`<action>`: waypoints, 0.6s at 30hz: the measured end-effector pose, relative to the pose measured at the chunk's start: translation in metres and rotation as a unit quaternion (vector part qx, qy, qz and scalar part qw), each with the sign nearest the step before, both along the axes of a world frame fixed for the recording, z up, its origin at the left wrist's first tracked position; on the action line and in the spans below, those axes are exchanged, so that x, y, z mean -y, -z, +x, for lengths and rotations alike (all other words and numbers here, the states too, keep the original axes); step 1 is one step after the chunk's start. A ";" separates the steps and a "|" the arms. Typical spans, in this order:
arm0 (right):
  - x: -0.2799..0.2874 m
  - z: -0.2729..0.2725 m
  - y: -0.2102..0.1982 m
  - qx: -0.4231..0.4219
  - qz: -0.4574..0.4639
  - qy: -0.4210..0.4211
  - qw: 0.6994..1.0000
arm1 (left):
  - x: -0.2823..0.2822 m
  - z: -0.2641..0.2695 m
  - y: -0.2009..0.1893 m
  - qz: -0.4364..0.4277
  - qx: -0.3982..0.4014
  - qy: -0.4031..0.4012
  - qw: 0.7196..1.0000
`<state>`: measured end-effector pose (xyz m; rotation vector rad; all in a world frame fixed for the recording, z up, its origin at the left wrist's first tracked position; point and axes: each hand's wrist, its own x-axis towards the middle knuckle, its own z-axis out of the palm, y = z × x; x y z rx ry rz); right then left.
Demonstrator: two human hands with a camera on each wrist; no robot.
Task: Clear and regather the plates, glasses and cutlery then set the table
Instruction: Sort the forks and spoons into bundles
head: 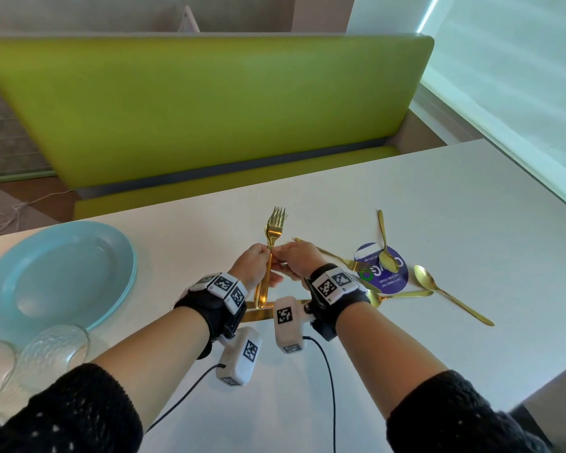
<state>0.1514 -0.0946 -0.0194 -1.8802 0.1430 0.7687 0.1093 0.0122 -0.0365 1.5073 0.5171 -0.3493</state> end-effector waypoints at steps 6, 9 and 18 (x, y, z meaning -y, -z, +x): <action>-0.007 0.005 0.012 0.035 -0.069 0.039 0.996 | 0.001 0.002 0.007 0.019 0.005 0.004 1.000; 0.002 0.014 0.011 0.110 -0.185 -0.001 0.977 | -0.003 0.005 0.008 0.022 0.000 -0.007 1.000; 0.064 0.039 0.020 0.158 -0.494 -0.077 0.851 | -0.021 0.011 0.007 0.005 -0.007 -0.020 1.000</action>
